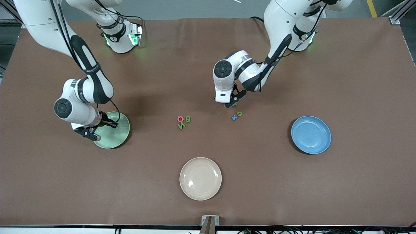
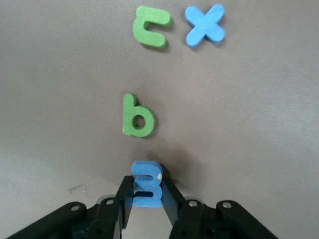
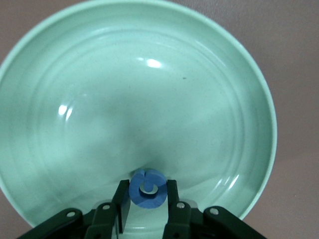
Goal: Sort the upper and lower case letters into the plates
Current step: 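Release the G in the green plate while the left gripper lifts the m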
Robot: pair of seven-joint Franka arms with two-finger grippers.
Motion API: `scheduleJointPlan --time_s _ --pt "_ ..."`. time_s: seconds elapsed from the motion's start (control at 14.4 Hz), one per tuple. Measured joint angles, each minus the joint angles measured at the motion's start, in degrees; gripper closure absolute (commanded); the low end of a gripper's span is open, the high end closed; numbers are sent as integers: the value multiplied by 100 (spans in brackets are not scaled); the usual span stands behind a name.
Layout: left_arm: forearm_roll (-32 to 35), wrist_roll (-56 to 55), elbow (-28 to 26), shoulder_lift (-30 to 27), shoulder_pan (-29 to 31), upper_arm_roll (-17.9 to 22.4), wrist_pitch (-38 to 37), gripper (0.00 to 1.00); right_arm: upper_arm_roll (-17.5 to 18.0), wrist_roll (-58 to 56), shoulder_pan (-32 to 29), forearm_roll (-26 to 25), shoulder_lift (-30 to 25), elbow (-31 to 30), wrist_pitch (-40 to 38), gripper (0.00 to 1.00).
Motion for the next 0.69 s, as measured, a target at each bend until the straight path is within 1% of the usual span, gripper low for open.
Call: scheduleJointPlan --time_s 0.07,0.14,0.21,0.28,0.35,0.42,0.62,0.69 --pt "0 -35 16 -35 2 0 23 100 5 -1 0 0 0 -19 -5 93" --pt "0 -89 30 -107 7 1 35 100 9 -1 1 0 0 -28 -24 90" --pt "0 -107 43 -208 23 2 37 100 12 -2 1 0 0 -28 -76 76" --pt "0 -109 49 -343 45 4 37 100 18 -2 2 0 -1 -29 -138 41" --pt "0 -106 47 -493 62 7 30 100 22 -3 3 0 -5 -28 -190 3" --pt "3 -84 42 -637 70 8 16 100 23 -3 3 0 -14 -26 -220 0" --pt "33 367 -52 -1030 79 13 -167 100 27 -7 4 0 -98 60 -286 0" --pt "44 630 -119 -1157 120 17 -219 100 33 -7 13 0 -137 172 -447 0"
